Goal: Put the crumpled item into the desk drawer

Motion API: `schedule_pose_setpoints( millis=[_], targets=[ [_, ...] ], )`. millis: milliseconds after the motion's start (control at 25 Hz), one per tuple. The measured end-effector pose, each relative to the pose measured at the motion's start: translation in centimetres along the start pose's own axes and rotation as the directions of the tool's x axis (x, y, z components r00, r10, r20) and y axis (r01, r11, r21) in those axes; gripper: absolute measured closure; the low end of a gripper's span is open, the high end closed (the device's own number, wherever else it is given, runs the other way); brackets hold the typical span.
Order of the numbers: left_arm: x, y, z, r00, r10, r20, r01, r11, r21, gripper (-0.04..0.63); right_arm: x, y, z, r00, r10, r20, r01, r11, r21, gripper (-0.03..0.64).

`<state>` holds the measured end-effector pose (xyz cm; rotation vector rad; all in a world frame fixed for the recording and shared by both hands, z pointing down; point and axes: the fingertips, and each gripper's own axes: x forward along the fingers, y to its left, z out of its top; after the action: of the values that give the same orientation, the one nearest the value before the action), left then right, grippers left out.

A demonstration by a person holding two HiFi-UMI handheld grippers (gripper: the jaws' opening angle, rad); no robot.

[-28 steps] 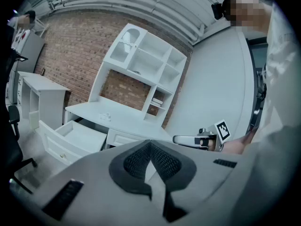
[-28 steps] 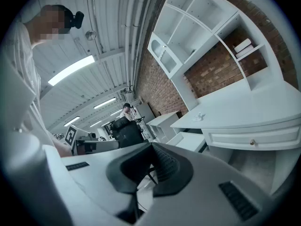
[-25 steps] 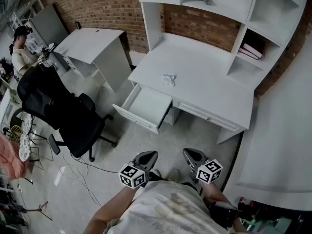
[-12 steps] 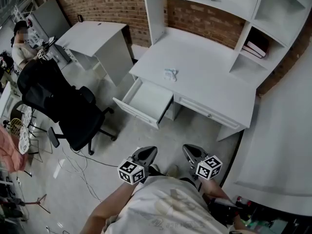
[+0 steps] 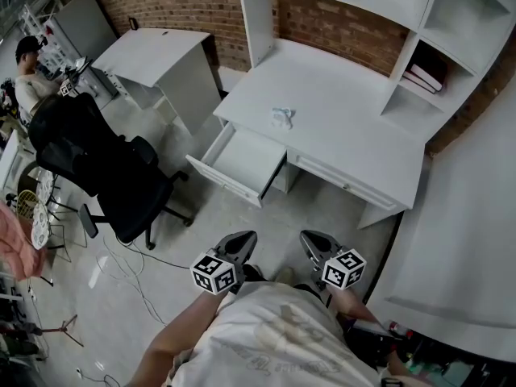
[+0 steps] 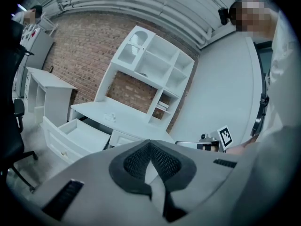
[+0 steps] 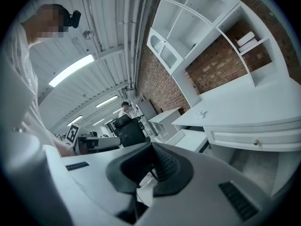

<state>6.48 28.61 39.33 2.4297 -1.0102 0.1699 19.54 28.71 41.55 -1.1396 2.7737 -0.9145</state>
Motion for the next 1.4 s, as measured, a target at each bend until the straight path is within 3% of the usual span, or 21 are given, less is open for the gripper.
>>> schedule_pose_setpoints(
  millis=[280,720,1400],
  targets=[
    [-0.2,0.0,0.4,1.000,-0.011,-0.008,0.011,1.000,-0.019,0.575,1.1,-0.5,0.3,1.000,-0.006,-0.016,0.006,1.000,0.016,0.594],
    [1.6,3.6,0.4,0.999,0.006,-0.048,-0.008,0.999,-0.040,0.575,4.1,-2.8,0.4,0.996,-0.062,-0.060,0.065,0.996,0.057,0.594],
    [7.9,11.1,7.1,0.992,-0.123,-0.036,0.123,0.992,-0.018,0.575,12.4,-6.6,6.9,0.989,-0.139,-0.045,0.141,0.990,0.028,0.592]
  ],
)
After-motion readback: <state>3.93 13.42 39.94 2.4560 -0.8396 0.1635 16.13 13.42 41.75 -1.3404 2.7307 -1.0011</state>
